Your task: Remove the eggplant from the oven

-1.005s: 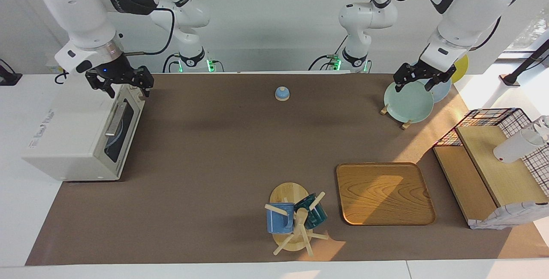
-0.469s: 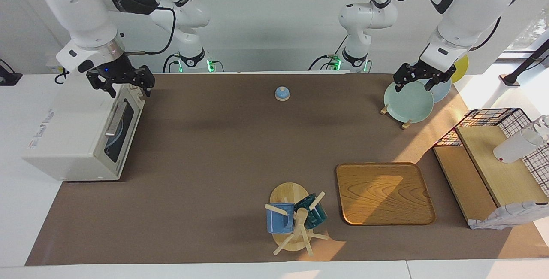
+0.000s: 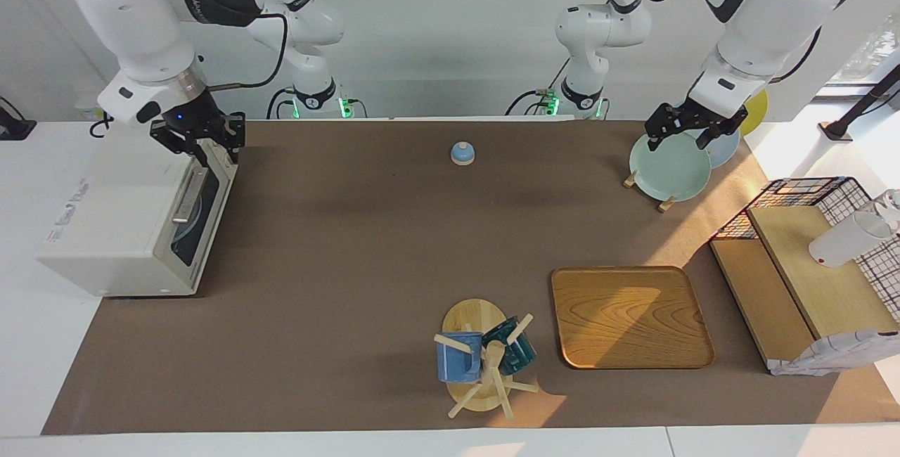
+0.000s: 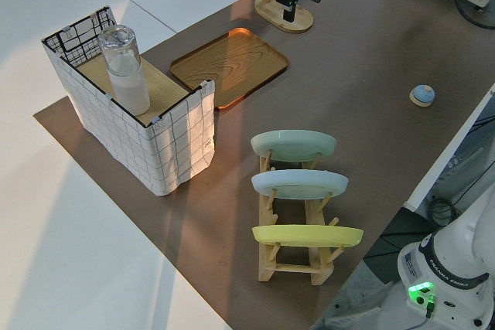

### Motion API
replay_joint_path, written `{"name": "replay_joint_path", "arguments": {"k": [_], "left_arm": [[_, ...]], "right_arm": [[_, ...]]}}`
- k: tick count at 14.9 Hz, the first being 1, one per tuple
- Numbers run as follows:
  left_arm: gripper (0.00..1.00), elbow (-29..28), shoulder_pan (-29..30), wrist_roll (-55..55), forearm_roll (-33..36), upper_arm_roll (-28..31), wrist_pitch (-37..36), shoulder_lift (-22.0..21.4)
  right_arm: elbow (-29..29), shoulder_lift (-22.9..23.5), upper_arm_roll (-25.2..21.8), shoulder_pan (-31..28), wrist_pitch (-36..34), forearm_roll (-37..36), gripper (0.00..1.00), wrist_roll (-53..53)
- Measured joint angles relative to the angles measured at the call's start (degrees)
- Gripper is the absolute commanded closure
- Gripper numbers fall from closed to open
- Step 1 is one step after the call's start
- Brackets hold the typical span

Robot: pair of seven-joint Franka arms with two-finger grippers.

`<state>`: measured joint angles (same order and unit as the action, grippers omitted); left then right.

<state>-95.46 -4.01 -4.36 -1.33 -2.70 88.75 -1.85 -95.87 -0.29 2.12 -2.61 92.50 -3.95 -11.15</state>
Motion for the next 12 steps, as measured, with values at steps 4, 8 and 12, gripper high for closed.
{"name": "replay_joint_path", "arguments": {"k": [4,8,12], "left_arm": [[0.00,0.0,0.0,0.0,0.0,0.0,0.0,0.0],[0.00,0.0,0.0,0.0,0.0,0.0,0.0,0.0],[0.00,0.0,0.0,0.0,0.0,0.0,0.0,0.0]], "right_arm": [[-1.5,-0.1,-0.8,-1.8,2.1,-0.2,1.00,2.6],[-10.7,0.2,-1.2,-2.6,7.1,-6.6,1.00,9.9],[-12.8,0.3,-1.1,-2.6,8.4,-12.0,1.00,10.6]]}}
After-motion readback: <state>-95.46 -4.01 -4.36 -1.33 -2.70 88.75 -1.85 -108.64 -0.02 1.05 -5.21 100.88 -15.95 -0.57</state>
